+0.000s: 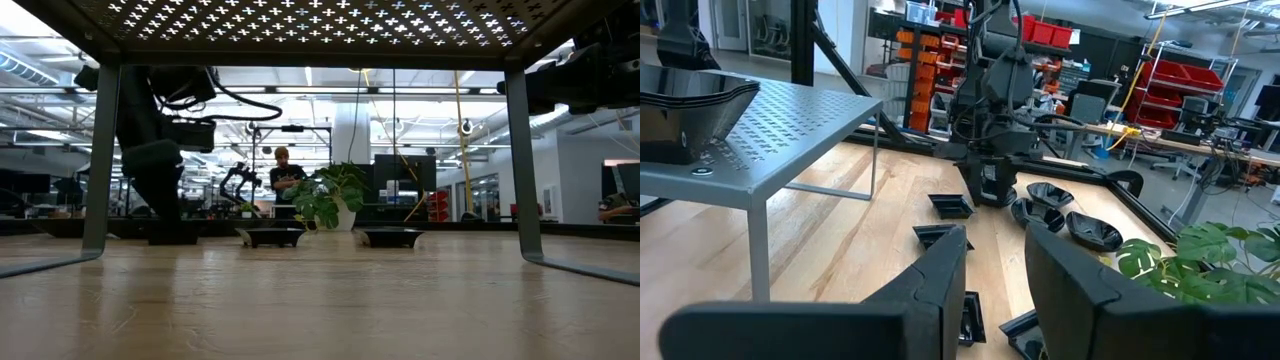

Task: Pick & Place Mini shaped plates
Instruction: Stack the square plate onto the other square plate on the shelf

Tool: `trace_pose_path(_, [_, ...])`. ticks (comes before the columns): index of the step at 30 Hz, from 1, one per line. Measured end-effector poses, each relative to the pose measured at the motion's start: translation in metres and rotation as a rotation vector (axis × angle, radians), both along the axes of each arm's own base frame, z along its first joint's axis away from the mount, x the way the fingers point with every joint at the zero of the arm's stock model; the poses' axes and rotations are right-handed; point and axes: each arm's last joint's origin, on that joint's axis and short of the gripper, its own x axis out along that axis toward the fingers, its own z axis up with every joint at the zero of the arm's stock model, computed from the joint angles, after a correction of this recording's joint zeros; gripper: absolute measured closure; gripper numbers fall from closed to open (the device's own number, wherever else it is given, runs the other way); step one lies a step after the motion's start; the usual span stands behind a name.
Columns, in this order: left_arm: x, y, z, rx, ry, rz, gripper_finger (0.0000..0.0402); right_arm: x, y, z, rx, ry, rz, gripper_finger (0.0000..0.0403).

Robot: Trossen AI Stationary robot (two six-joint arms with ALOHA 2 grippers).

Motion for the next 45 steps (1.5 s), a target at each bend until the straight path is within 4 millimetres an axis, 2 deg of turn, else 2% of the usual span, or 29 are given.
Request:
trace_pose_path(12, [0.01, -0.001, 0.005, -0.043, -0.122, -0.045, 0.0188, 0.0, 0.0, 0.0, 0.0, 0.0, 0.0, 0.0309])
trace_pose_path(18, [0.008, -0.004, 0.004, -0.086, -0.096, -0.083, 0.0188, 0.0, 0.0, 0.0, 0.0, 0.0, 0.0, 0.0308])
trace_pose_path(26, [0.009, -0.01, 0.004, 0.003, -0.082, -0.13, 0.0188, 0.0, 0.0, 0.0, 0.0, 0.0, 0.0, 0.0307])
trace_pose_path(33, [0.011, -0.018, 0.006, 0.006, -0.09, -0.168, 0.0188, 0.0, 0.0, 0.0, 0.0, 0.0, 0.0, 0.0308])
trace_pose_path(39, [0.018, -0.026, 0.013, -0.005, -0.12, -0.211, 0.0188, 0.0, 0.0, 0.0, 0.0, 0.0, 0.0, 0.0309])
trace_pose_path(45, [0.014, -0.032, 0.011, -0.05, -0.084, -0.239, 0.0188, 0.0, 0.0, 0.0, 0.0, 0.0, 0.0, 0.0307])
